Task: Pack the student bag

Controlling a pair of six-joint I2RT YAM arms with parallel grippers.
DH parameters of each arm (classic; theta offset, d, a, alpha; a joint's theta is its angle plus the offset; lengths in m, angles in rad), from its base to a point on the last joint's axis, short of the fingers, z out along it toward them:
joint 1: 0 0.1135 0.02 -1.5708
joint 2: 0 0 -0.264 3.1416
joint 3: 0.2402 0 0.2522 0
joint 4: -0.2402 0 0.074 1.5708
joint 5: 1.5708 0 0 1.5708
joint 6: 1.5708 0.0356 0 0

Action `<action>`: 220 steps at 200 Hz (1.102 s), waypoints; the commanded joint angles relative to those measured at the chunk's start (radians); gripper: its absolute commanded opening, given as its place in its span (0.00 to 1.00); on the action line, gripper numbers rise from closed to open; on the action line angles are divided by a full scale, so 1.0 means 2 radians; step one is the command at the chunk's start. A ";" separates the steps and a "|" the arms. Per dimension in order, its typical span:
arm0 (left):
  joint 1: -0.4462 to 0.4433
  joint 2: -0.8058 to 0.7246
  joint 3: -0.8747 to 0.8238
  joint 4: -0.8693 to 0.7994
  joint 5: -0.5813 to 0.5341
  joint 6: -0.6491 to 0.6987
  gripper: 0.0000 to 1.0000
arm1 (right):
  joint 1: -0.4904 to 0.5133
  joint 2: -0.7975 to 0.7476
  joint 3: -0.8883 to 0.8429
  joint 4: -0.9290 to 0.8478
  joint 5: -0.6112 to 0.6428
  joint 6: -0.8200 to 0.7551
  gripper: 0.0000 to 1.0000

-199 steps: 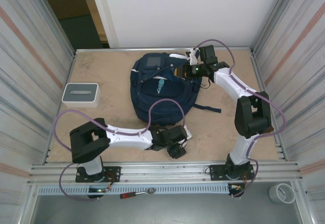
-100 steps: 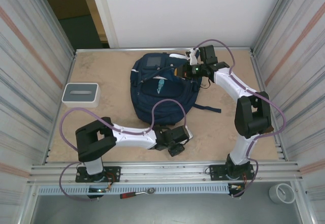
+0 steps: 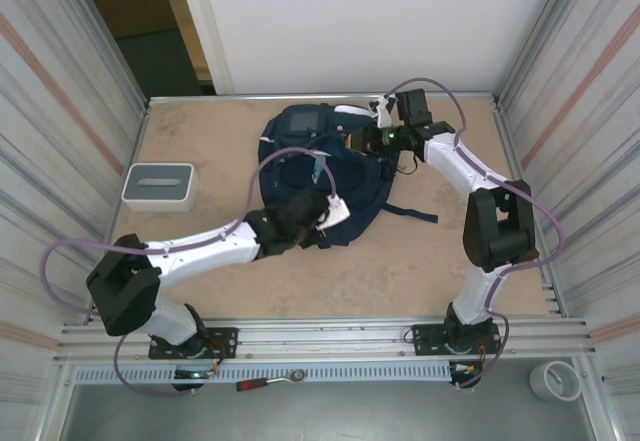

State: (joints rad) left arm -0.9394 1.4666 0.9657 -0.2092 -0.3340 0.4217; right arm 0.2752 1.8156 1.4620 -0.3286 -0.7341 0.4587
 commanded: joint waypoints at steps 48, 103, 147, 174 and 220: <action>0.082 0.060 0.121 0.007 0.072 0.178 0.40 | -0.013 0.005 0.020 -0.010 -0.033 -0.005 0.00; 0.093 0.139 0.184 0.041 0.078 0.215 0.55 | -0.014 0.007 0.027 0.001 -0.048 0.014 0.00; 0.095 0.106 0.153 0.067 0.096 0.156 0.65 | -0.013 0.005 0.028 -0.001 -0.047 0.017 0.00; 0.095 0.045 0.096 0.075 0.118 0.094 0.66 | -0.014 0.008 0.027 -0.005 -0.044 0.014 0.00; 0.113 -0.096 -0.020 0.083 0.154 -0.054 0.69 | -0.011 -0.001 0.009 -0.012 -0.030 0.001 0.00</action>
State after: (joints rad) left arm -0.7441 1.4185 1.0164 -0.0704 -0.0860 0.5243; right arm 0.2611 1.8290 1.4647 -0.3489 -0.7853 0.4625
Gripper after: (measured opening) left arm 0.682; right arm 0.087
